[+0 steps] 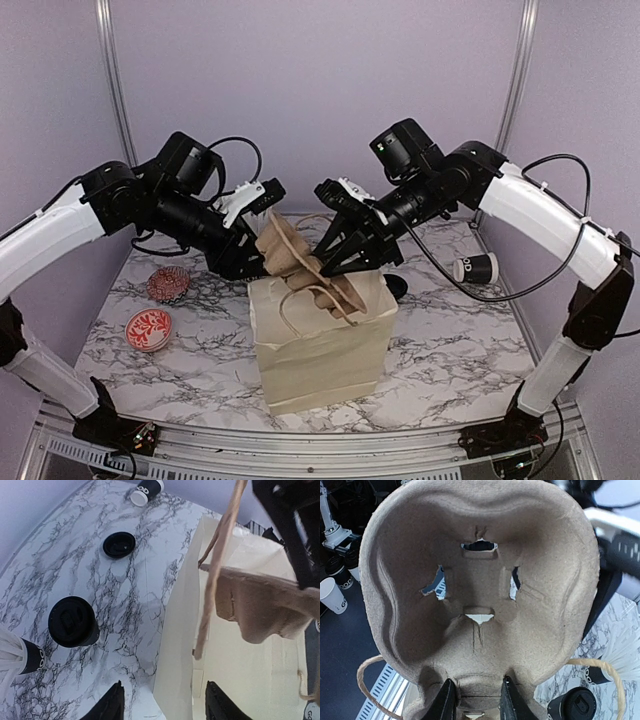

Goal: Pack the takeout coffee

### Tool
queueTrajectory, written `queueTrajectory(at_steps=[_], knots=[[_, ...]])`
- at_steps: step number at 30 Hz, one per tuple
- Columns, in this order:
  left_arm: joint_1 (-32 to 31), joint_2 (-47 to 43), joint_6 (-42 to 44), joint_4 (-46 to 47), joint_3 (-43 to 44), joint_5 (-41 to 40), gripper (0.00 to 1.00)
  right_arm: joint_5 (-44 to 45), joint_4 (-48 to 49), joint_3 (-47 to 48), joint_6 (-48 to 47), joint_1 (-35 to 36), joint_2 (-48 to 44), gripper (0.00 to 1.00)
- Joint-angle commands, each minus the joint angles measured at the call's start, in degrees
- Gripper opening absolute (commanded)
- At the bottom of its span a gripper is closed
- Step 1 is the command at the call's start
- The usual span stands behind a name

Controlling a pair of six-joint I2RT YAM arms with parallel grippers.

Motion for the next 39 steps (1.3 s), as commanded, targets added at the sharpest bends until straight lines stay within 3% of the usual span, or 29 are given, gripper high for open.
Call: queueTrajectory(at_steps=[1,9,14,39], knots=[[0.8,-9.3,-2.9,5.4,-4.7,-7.8,0.64,2.3,0.7,-1.7,0.2,0.6,0.0,0.22],[2.6,-18.9,-5.4,10.4,-12.0,-15.5,0.73,7.2,3.2,-3.9,5.0,0.6,-0.8,0.18],[2.8,-21.3,-6.4,11.8,-14.9,-16.4,0.74,10.9,4.2,-5.1,10.3,0.7,0.7,0.18],[2.9,-23.0,-7.5,12.8,-19.2,-16.8,0.75,37.2,-5.3,-12.3,5.3,12.0,4.5,0.18]])
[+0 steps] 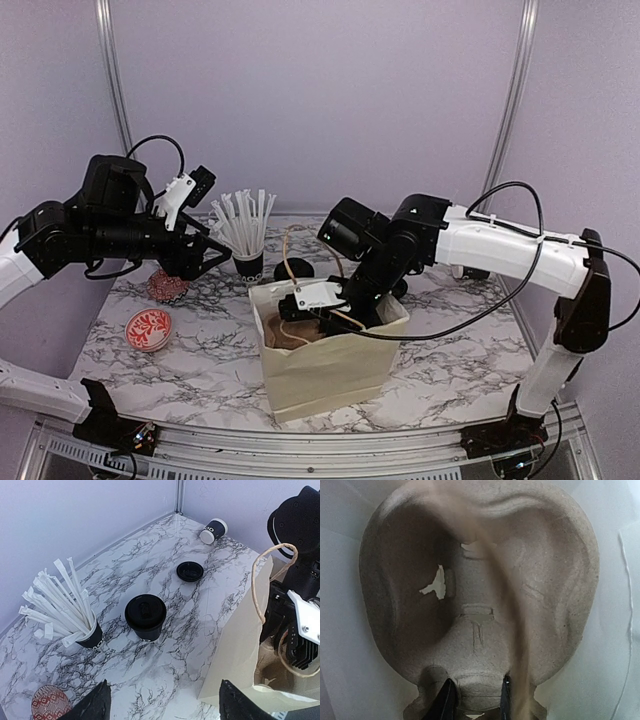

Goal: Pack the takeout coffee

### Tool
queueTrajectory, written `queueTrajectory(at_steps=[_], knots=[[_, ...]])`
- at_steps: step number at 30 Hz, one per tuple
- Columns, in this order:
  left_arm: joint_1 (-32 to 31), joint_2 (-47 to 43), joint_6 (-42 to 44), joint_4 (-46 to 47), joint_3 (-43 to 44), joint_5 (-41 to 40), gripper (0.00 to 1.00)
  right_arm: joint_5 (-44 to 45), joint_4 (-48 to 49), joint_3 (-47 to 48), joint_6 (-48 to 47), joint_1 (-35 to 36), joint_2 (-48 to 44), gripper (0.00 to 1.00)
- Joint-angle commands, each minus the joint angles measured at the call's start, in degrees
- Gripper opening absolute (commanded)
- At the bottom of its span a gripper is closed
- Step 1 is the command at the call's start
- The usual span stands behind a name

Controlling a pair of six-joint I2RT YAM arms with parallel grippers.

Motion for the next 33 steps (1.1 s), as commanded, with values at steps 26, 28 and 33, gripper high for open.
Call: queueTrajectory(at_steps=[26,28,33], knots=[[0.5,1.4,0.1,1.8,-4.0,-0.7,0.76,12.8,-0.9,-3.5,1.9,2.5,9.1,0.37],[0.5,1.3,0.2,1.8,-4.0,-0.7,0.76,12.2,-1.4,-2.5,1.6,2.5,8.1,0.43],[0.5,1.5,-0.6,1.8,-3.7,1.9,0.76,9.5,-3.6,-0.2,-0.2,2.5,4.0,0.58]])
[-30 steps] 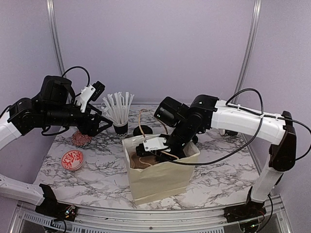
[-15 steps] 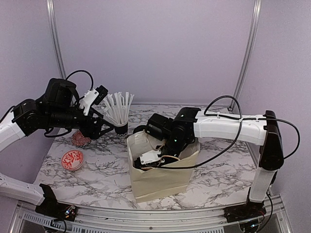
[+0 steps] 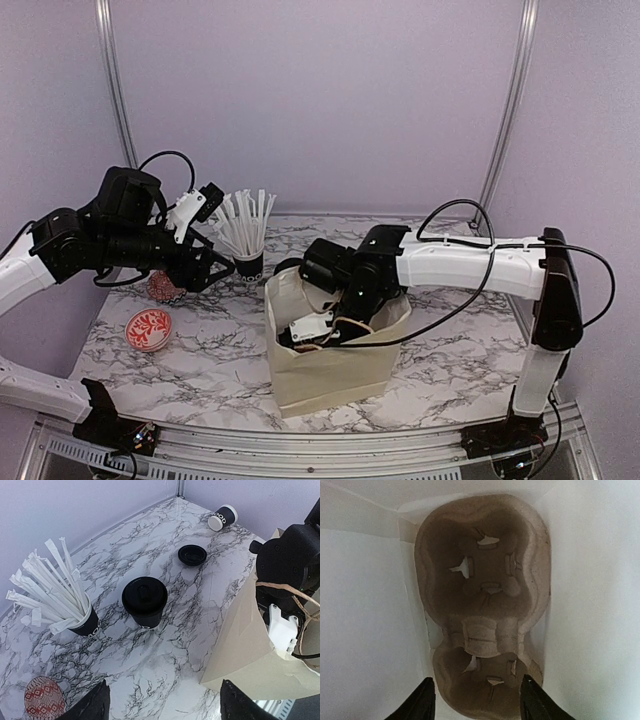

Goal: Pack the takeout coffee

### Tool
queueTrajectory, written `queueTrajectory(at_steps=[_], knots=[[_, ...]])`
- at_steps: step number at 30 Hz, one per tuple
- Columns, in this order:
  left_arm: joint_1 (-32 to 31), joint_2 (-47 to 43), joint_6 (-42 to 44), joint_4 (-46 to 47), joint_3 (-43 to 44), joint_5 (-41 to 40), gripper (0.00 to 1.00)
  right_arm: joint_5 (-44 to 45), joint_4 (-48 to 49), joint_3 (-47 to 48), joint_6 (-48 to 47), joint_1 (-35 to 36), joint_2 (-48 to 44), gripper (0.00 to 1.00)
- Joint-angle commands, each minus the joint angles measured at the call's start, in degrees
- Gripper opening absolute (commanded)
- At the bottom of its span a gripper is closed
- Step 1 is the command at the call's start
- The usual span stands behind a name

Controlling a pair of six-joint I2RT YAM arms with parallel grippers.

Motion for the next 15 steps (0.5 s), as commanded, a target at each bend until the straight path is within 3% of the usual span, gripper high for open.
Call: queueTrajectory(at_steps=[1,9,15], knots=[[0.3,0.4,-0.8,1.3,0.3,3.4,0.76,-2.5,-3.5,3.4,-1.4,0.3,-4.7,0.6],[-0.4,2.2,-1.0,3.6,4.7,13.8,0.76,-5.8,-5.0,9.8,-2.6,-0.3,-9.3,0.71],[-3.8,6.8,1.1,5.8,7.9,14.8,0.76,-9.6,-5.8,13.9,-3.6,-3.4,-9.7,0.72]])
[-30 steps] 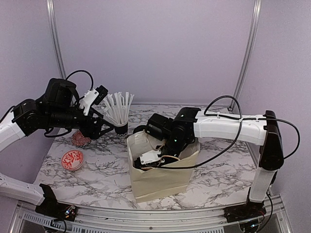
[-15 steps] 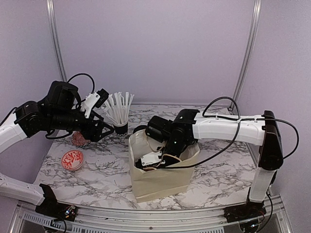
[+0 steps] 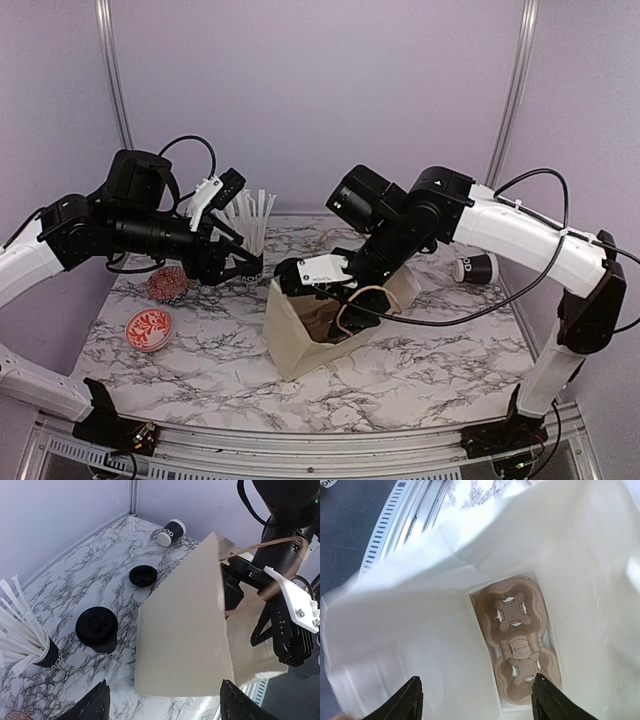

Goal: Pack the takeout coffee

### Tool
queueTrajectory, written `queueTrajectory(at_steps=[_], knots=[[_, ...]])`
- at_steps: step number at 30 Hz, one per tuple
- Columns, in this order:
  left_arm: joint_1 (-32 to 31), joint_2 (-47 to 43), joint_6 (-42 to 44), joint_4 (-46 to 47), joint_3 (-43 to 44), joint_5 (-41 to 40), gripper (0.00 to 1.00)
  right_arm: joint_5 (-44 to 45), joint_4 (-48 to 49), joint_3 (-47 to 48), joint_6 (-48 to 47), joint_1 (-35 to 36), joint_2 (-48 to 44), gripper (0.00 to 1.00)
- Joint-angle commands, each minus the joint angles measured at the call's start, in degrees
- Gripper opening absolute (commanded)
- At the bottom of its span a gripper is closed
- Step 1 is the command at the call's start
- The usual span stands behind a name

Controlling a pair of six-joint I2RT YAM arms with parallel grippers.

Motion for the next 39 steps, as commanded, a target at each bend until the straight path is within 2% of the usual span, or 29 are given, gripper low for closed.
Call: queueTrajectory(at_steps=[1,11,17,23,26,32,36,39], knots=[[-3.0,4.4,2.3,3.0,4.0,2.6,0.77,-3.5,-1.2,3.1,-1.4,-2.5,-0.6,0.73],[-5.3,11.5,4.0,5.9,8.9,-0.2,0.77,-4.2,-1.8,3.9,-1.7,-3.3,0.0,0.72],[-6.5,15.6,2.8,8.3,11.8,1.5,0.75,-4.2,-1.7,5.2,-1.4,-3.7,0.1,0.72],[-7.1,18.5,2.0,9.1,12.4,3.2,0.69,-3.8,-1.7,5.3,-1.1,-3.9,0.1,0.72],[-7.1,19.5,1.2,8.9,12.1,2.7,0.61,-3.8,-1.7,5.2,-1.0,-4.1,-0.2,0.72],[-7.1,20.8,1.0,8.2,12.0,-1.4,0.32,-5.6,-2.1,5.3,-1.4,-4.3,-2.5,0.72],[-7.1,23.3,1.0,5.4,15.1,-2.7,0.12,-9.1,-3.4,6.2,-2.3,-4.4,-4.3,0.72],[-7.1,24.8,1.2,4.1,16.5,-2.1,0.01,-11.7,-4.2,7.9,-2.8,-4.8,-5.2,0.72]])
